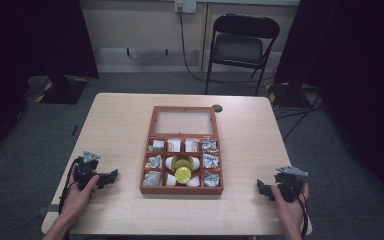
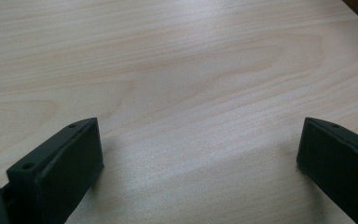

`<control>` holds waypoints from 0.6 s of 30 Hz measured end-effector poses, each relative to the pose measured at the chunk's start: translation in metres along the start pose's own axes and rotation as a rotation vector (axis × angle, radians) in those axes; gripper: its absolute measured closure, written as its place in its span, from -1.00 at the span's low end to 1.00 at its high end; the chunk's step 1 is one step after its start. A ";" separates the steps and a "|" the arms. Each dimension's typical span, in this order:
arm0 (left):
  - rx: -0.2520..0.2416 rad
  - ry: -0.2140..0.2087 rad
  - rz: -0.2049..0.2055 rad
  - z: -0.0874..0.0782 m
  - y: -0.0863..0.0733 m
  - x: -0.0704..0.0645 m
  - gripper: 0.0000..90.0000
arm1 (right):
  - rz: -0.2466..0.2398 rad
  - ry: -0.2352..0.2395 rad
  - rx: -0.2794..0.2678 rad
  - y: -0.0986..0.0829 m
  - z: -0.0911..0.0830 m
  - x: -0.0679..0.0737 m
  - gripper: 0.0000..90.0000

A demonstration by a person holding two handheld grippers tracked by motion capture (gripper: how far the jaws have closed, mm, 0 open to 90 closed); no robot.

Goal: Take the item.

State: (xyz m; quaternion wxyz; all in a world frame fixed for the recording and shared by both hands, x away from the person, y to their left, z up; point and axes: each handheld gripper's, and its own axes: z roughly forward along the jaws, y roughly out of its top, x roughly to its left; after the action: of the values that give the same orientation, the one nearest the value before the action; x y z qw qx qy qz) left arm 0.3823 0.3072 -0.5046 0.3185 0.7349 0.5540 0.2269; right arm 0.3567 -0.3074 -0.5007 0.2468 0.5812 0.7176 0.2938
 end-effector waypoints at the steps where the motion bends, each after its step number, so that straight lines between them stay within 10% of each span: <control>1: 0.000 0.000 0.000 0.000 0.000 0.000 -1.00 | 0.001 -0.001 0.000 0.000 0.000 0.000 -1.00; 18: 0.005 0.000 0.005 0.000 0.000 0.000 -1.00 | 0.054 0.013 -0.024 0.004 -0.010 0.004 -0.68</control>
State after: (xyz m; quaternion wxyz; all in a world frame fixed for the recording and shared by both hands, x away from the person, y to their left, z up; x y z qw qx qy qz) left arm 0.3821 0.3075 -0.5044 0.3163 0.7370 0.5527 0.2265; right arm 0.3517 -0.3041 -0.4911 0.2412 0.5954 0.6997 0.3127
